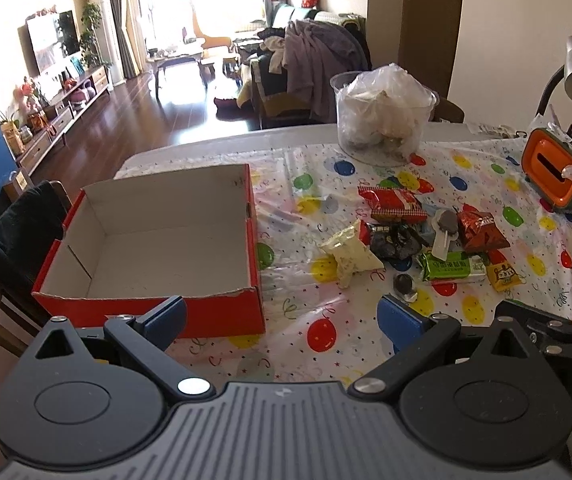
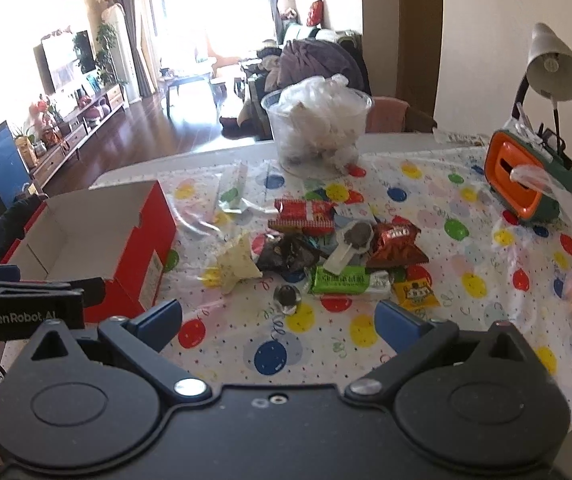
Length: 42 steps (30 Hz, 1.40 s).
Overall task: Organize snacks
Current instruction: 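Move both tools toward the snack pile on the tablecloth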
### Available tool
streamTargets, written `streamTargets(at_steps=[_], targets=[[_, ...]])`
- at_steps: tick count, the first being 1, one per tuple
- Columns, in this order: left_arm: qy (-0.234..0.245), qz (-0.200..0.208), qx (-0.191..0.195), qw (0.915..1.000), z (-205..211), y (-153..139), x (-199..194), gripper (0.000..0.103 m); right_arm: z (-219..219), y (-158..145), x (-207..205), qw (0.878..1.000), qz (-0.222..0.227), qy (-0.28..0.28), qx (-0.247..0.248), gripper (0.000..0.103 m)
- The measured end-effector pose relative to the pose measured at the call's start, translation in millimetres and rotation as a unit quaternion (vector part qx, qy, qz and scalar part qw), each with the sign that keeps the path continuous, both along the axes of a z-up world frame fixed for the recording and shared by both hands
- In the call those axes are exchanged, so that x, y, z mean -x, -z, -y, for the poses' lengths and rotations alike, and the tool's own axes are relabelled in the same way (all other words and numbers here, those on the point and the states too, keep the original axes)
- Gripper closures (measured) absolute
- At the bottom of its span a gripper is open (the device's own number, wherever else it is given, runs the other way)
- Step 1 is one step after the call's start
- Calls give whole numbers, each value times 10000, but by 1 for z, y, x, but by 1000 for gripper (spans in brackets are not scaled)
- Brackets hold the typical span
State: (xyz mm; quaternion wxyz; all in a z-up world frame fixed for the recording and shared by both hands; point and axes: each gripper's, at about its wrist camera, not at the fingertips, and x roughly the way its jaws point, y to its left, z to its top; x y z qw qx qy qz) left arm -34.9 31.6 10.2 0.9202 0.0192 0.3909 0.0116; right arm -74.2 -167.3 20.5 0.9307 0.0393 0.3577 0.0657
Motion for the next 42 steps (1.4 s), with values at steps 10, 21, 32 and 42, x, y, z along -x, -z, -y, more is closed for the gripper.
streamTargets(at_steps=[10,21,32,42], targets=[[-94,121,-8,9999,-10,-6,8,1,-6,-7,3,9996,240,-43,-126,1],[-67,224,26,9997,-14,-8,11,1,-15,-12,2,9993,342,-85,-139,2],[38,334,80,9994,-21,-10,13,1,-18,-15,2,9991,389,-57,-129,2],[122,290,125,9994,-25,-7,9,1,-21,-16,0,9994,319,37,-115,2]])
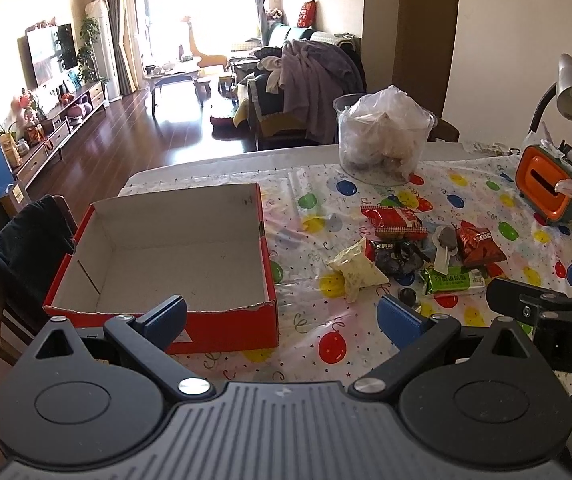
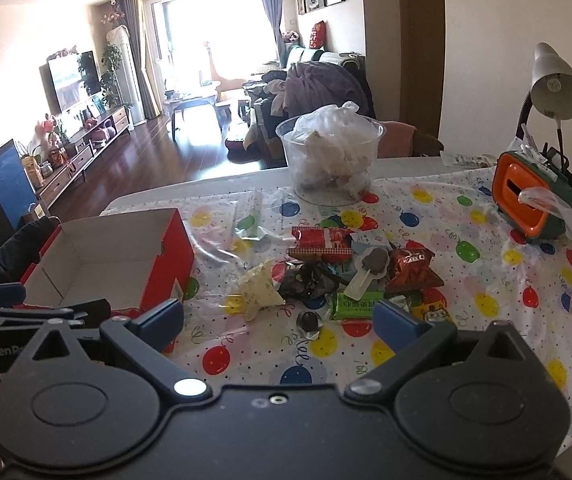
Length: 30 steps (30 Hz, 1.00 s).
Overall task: Organize snacks
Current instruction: 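Move both tools toward the snack pile on the tablecloth, then grasp the cream bag with the left tool while the right tool grasps the yellow packet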
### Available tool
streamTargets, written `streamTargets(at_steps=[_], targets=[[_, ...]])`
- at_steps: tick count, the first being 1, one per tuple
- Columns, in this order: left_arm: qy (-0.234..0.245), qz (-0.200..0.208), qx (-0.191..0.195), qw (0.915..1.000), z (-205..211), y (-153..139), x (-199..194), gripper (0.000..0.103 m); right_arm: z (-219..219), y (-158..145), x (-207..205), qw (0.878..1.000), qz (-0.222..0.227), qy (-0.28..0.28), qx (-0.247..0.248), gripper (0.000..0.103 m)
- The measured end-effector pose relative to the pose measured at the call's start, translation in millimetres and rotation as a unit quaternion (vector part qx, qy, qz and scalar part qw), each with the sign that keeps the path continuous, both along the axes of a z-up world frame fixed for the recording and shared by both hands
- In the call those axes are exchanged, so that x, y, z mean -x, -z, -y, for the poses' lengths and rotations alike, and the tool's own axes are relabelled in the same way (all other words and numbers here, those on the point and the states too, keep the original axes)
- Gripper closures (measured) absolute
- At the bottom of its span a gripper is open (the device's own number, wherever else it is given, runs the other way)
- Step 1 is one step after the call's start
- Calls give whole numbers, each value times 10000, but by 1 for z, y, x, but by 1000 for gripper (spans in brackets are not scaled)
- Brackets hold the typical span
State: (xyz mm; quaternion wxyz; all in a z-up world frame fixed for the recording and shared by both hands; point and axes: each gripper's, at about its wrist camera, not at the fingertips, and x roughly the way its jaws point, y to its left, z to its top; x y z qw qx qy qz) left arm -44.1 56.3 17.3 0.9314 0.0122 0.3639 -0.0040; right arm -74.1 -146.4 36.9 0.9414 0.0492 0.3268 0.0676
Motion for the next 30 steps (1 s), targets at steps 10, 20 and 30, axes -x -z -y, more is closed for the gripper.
streamTargets(at_steps=[10,20,30], targets=[[201,-81,-36,9998,15,6,-15,1,4,7,-8,9999,15,-76,122,2],[448,-356,-81,9983,43,28,-55,1,46,38,-36,9995,-194,-207,129,2],[410,-571,-138,9974,73,56,-109,1,100,78,-82,9950,-437,-760,474,7]])
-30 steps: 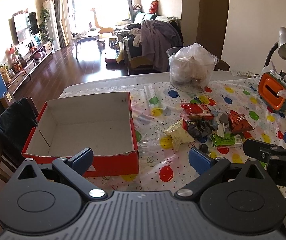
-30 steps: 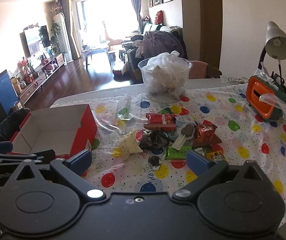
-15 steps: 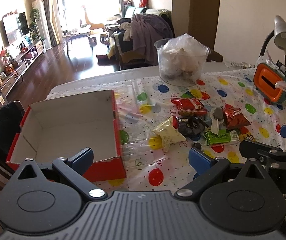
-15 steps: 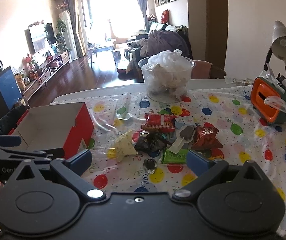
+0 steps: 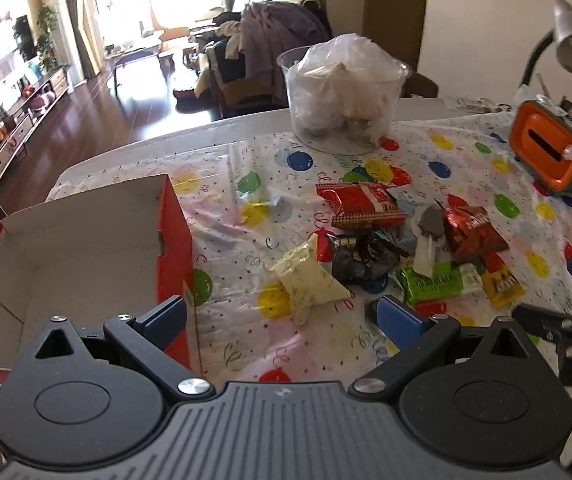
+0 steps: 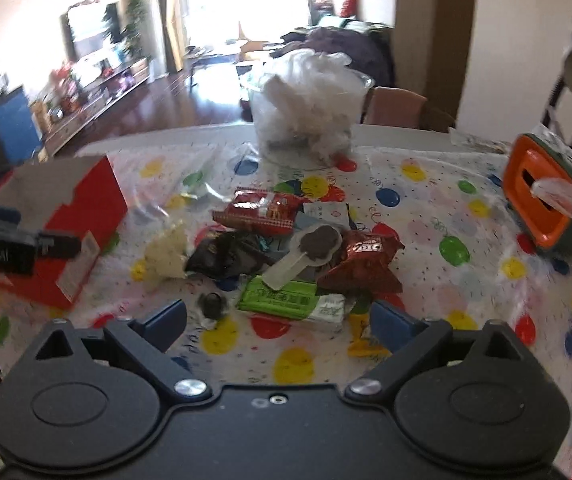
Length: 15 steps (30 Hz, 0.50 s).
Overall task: Organize snacks
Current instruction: 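Grasp the cream bag with the left tool while the right tool grasps the yellow packet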
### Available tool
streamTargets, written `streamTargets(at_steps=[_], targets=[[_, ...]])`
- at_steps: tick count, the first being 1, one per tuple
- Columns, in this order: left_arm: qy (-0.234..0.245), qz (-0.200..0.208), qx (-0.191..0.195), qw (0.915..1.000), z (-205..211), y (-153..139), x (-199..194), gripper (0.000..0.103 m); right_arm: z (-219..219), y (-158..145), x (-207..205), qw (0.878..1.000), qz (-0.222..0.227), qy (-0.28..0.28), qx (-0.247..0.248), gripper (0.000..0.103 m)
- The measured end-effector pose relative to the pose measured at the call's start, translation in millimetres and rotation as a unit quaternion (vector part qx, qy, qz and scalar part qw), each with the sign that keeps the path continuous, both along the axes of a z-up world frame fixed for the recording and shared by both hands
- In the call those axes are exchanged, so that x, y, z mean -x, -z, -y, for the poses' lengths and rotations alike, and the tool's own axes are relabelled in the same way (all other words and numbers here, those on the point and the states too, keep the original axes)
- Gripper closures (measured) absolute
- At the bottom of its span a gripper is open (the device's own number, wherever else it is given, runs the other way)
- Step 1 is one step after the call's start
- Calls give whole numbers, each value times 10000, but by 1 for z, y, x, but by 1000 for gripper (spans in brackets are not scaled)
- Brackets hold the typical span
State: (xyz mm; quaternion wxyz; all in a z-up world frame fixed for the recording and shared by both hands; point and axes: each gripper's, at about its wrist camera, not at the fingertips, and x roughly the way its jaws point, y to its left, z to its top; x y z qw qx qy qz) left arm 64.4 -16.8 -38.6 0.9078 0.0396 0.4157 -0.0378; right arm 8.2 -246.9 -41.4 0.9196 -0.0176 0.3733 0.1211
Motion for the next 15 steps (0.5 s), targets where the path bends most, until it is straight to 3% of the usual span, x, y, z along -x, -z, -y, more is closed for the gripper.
streamTargets(at_steps=[10,15], targets=[[-445,-242,21,9987,16,31,-46,1,47,55,-48,9984,-459,187,286,16],[-661,-581,117,9961,17,51,-75,2,56,81,-67,9965,-761,103,335,22]])
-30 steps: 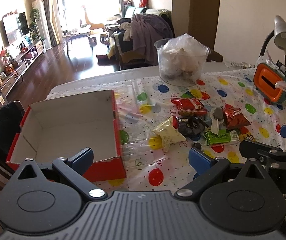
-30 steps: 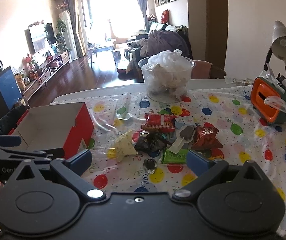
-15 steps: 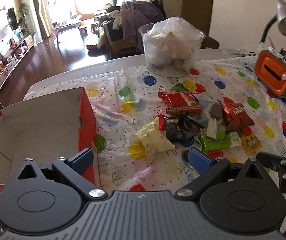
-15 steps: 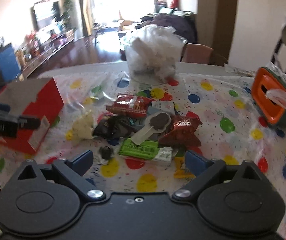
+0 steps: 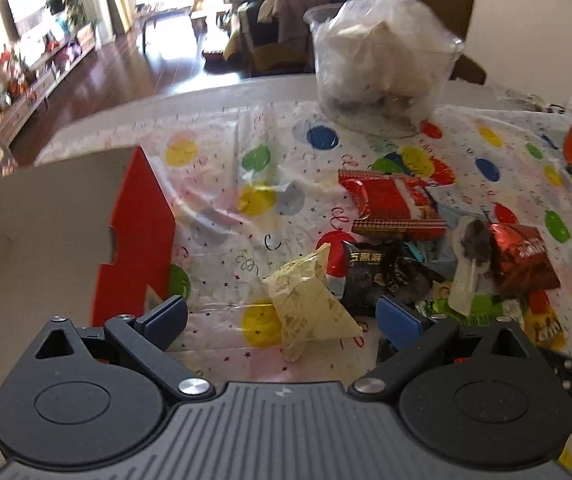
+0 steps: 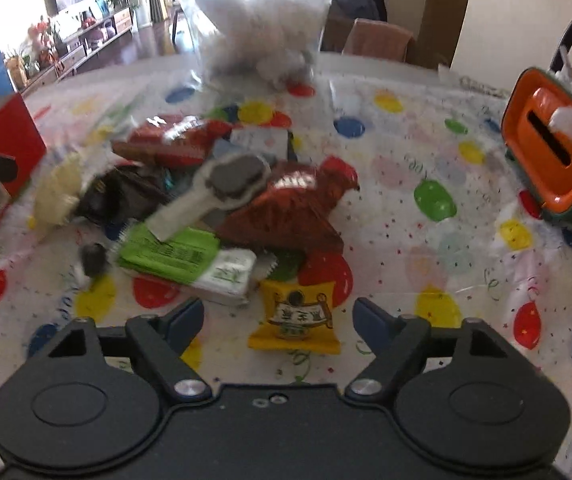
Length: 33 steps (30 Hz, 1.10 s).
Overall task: Organize snacks
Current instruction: 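Grasp the cream bag with the left tool while the right tool grasps the yellow packet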
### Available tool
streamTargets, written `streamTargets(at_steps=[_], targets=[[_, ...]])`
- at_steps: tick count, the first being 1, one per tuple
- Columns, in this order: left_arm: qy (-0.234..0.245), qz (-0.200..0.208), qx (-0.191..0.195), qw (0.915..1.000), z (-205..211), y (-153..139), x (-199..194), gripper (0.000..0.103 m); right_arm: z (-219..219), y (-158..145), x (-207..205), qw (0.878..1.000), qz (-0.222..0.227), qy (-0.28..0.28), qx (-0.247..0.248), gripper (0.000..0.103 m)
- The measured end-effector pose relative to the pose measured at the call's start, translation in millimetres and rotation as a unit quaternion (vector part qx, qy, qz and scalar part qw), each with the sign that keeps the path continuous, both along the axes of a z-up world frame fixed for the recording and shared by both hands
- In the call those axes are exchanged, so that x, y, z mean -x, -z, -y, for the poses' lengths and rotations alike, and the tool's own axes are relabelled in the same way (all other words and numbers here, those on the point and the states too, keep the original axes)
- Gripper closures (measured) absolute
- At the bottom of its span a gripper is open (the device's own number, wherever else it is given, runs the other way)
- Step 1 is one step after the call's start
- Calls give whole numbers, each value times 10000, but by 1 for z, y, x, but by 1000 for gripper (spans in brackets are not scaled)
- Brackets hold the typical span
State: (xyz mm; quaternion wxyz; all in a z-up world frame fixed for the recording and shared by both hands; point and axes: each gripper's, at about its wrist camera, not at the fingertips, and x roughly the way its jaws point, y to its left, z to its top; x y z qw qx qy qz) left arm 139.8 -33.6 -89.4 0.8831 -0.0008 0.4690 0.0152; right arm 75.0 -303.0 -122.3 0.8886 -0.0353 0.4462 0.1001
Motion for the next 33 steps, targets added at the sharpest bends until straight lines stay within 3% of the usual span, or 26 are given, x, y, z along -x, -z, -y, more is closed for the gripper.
streamTargets(at_steps=[7,16,20,22,27,33], targets=[[-452,-931,923,9903,-18,37,-40,19,12,15,-14,9993,-259,5,-277,27],[-740,-1383,1375,9780,-28,62,-58,35,19,25,-24,9977,-424,55,-533,39],[-748,-1404,1446,9766,-28,66,-61,43,20,24,-23,9976,-396,53,-558,56],[-710,-1389,1431,9773,-26,66,-61,54,22,24,-24,9977,-386,83,-554,63],[-733,-1338,1352,9790,-24,65,-59,65,26,24,-21,9975,-337,123,-615,68],[-849,-1241,1274,9804,-26,59,-50,70,30,19,-15,9974,-259,163,-654,71]])
